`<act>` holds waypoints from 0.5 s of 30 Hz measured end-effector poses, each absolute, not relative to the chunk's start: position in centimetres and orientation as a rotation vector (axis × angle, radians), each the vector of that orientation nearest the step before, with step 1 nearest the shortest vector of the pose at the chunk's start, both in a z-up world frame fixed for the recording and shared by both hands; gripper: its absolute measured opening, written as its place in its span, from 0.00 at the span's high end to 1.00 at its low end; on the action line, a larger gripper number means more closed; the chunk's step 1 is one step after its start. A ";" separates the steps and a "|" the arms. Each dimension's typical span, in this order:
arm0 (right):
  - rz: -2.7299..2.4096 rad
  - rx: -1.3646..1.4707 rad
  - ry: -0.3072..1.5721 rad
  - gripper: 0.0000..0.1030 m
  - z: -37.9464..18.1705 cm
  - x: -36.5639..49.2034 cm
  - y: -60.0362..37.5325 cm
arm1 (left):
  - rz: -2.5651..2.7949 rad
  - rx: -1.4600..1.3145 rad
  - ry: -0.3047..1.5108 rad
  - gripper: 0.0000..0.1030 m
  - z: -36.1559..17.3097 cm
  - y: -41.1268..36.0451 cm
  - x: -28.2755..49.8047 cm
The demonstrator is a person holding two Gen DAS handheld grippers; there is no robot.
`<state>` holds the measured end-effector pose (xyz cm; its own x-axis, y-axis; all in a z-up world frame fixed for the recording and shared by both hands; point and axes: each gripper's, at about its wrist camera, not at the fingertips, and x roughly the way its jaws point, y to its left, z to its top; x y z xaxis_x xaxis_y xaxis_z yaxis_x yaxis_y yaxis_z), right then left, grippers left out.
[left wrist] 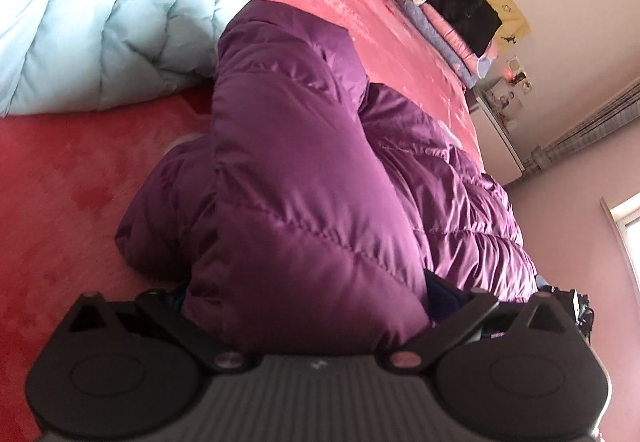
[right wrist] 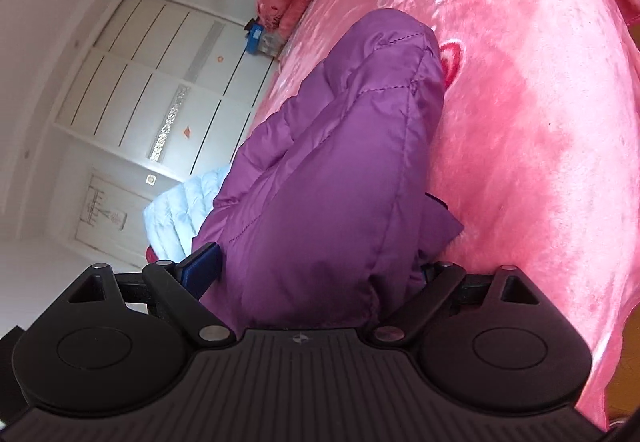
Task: Fold large clothes
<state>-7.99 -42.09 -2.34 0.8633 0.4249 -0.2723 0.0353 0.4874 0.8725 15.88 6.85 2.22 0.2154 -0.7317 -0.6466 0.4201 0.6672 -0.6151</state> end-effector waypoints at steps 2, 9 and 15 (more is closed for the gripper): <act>0.228 1.025 0.494 0.00 -2.1 -8.0 -41.8 | -0.804 -0.332 1.051 0.01 2.4 6.6 15.2; 0.127 0.976 0.467 0.11 -1.7 -7.9 -40.6 | -0.787 -0.319 0.977 0.18 3.6 7.8 13.7; 0.070 0.795 0.494 0.32 0.3 -6.2 -39.1 | -0.793 -0.367 0.942 0.36 4.1 8.6 13.1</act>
